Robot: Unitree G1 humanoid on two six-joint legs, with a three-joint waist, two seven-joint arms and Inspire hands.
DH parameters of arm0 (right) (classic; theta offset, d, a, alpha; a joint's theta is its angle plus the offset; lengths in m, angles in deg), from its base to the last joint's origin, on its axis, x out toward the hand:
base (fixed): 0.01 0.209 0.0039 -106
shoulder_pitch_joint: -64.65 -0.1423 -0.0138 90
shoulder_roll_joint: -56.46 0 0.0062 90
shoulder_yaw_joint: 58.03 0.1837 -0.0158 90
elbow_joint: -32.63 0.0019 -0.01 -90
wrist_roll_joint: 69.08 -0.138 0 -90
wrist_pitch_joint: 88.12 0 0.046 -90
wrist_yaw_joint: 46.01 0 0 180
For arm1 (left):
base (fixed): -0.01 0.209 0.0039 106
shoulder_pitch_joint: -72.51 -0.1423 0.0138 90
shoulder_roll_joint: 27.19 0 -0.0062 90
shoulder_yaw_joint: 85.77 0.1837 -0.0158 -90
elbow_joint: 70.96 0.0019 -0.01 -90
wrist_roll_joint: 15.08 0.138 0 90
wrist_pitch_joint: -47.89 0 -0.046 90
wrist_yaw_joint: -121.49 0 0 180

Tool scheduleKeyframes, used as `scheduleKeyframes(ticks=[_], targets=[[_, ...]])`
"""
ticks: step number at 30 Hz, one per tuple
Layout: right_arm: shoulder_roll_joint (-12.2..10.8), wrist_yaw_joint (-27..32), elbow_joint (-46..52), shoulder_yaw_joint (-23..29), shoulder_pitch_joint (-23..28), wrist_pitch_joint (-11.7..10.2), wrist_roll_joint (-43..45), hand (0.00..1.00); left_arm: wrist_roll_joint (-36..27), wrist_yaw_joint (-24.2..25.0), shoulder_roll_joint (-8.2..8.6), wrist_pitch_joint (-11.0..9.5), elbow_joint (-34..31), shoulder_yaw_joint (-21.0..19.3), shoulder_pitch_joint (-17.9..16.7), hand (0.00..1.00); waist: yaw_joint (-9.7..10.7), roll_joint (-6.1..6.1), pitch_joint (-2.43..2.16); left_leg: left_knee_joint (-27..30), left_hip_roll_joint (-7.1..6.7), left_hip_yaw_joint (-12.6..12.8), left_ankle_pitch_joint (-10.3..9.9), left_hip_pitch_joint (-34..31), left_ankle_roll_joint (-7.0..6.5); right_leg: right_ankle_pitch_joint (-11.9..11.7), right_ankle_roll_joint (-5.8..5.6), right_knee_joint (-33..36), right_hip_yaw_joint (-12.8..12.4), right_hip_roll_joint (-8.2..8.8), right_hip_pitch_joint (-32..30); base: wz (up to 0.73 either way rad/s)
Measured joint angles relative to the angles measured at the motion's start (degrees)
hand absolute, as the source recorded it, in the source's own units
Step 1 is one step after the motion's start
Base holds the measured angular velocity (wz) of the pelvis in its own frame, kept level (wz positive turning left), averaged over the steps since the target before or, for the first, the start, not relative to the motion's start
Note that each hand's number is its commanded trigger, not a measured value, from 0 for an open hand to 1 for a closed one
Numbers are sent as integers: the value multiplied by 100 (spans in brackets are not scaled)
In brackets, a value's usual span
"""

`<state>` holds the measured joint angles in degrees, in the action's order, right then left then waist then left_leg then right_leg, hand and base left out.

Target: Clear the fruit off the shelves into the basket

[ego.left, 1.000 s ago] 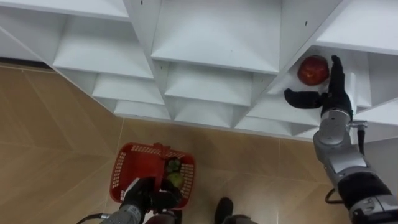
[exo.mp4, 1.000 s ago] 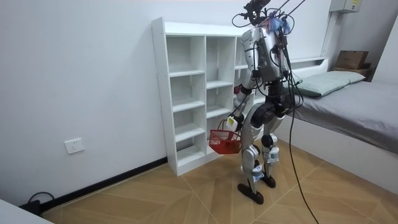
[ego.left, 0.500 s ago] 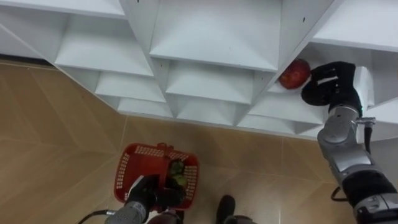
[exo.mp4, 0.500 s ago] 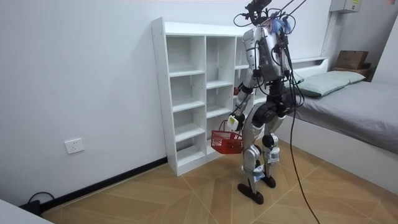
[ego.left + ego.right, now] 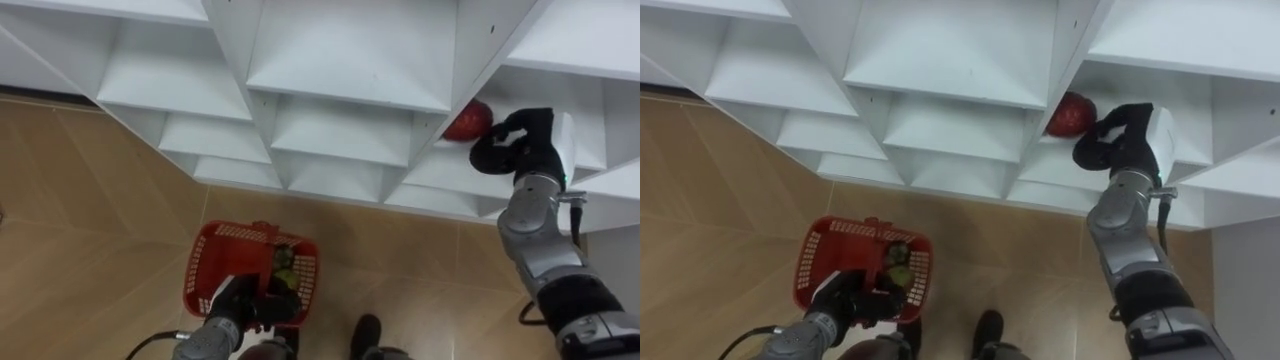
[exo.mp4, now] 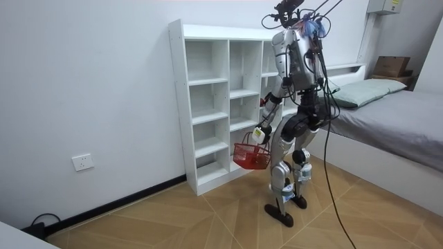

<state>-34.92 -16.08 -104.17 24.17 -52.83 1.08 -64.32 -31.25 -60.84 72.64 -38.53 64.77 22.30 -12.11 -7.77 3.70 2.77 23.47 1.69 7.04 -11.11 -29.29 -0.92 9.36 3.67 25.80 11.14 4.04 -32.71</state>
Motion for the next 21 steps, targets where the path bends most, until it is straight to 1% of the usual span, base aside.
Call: scheduleKeyframes(ticks=[6, 16, 21], targets=[[-48, 11, 49, 2, -1, 0, 8, 0, -7, 0, 8, 1, -1, 2, 11, 100, 9, -15, -7, -1, 11, 32, 0, -3, 0, 0, -1, 0, -10, -6, -5, -1], [-54, 3, 53, 6, -1, -4, 45, 0, -4, 1, 26, 4, 0, -9, 2, 100, 11, -42, -19, 0, 21, 59, 0, -2, -1, -1, 0, 1, -10, -6, -5, 0], [-57, -5, 53, 16, -1, -7, 128, 0, -2, 12, 47, 4, 0, -101, -4, 100, 10, -45, -20, 0, 22, 60, 2, 0, -3, -2, 1, 7, -10, -6, -5, 0]])
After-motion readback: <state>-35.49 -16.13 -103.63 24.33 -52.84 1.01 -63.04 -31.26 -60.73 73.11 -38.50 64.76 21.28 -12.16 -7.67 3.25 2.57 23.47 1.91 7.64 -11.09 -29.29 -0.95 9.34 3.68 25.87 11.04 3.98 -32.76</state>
